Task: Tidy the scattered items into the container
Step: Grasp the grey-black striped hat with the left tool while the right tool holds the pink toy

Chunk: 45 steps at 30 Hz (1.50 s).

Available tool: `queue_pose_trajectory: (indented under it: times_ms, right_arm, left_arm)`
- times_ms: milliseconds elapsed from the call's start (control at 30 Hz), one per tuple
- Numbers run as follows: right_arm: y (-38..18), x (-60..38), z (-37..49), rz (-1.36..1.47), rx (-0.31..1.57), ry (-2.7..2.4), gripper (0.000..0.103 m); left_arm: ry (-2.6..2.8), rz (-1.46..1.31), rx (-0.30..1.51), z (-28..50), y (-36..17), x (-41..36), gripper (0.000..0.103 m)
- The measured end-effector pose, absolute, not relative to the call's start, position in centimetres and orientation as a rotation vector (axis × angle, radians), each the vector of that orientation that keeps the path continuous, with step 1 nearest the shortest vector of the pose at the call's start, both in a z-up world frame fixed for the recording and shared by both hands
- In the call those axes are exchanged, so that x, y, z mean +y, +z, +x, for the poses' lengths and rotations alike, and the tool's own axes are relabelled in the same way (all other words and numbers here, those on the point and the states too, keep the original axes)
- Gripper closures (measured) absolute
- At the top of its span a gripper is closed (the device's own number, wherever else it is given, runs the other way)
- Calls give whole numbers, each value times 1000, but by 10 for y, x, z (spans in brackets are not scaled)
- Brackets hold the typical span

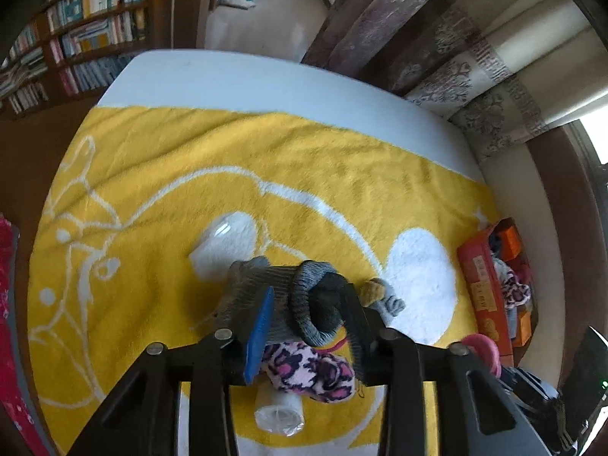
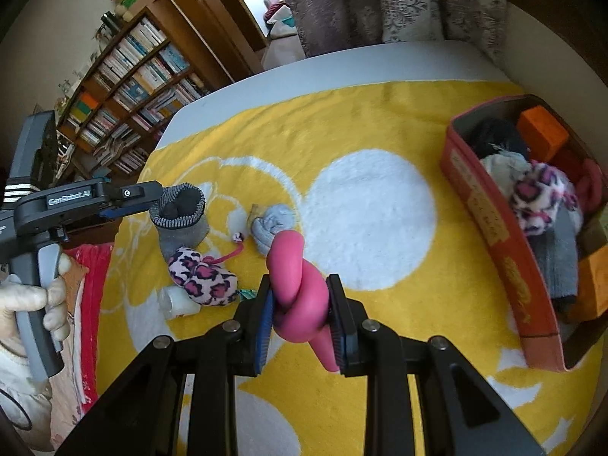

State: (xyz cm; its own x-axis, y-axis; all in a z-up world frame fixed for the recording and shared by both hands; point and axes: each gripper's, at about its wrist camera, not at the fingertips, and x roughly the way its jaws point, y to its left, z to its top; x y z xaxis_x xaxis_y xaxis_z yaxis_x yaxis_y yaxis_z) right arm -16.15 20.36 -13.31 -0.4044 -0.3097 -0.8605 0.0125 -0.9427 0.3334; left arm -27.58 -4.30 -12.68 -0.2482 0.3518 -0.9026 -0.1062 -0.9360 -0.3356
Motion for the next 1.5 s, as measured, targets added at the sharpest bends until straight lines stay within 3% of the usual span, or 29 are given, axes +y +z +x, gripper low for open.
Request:
queue_pose_trajectory:
  times_ms: [33, 233, 300, 467, 633, 867, 900, 967, 1067, 1500]
  right_arm:
    - [-132, 205, -160, 1587, -404, -2452, 74]
    - [-136, 217, -149, 1605, -426, -2460, 74]
    - [-137, 218, -146, 1610, -432, -2462, 74]
    - [-137, 217, -143, 1613, -431, -2467, 74]
    - [-137, 212, -140, 1620, -423, -2471, 74]
    - [-142, 215, -131, 1661, -430, -2493, 74]
    - [-142, 216, -130, 1666, -434, -2497, 74]
    - [-142, 220, -127, 1674, -445, -2508, 74]
    - [-140, 224, -125, 1675, -459, -2522, 74]
    - [-123, 240, -128, 1606, -512, -2555, 74]
  left_arm:
    - [2256, -1721, -302, -275, -130, -44, 38]
    - [2265, -1626, -121, -265, -131, -33, 36]
    - [2248, -1624, -97, -262, -133, -30, 29]
    - [2222, -1599, -11, -252, -139, -24, 29]
    - [2276, -1589, 197, -255, -160, -19, 29]
    - [2328, -1706, 67, -283, -186, -37, 29]
    - [2324, -1722, 26, -286, -188, -41, 30]
    - [2314, -1759, -93, -293, -192, -52, 58]
    - [2300, -1771, -179, -297, -194, -61, 65]
    - [2326, -1638, -212, -286, -137, -38, 66]
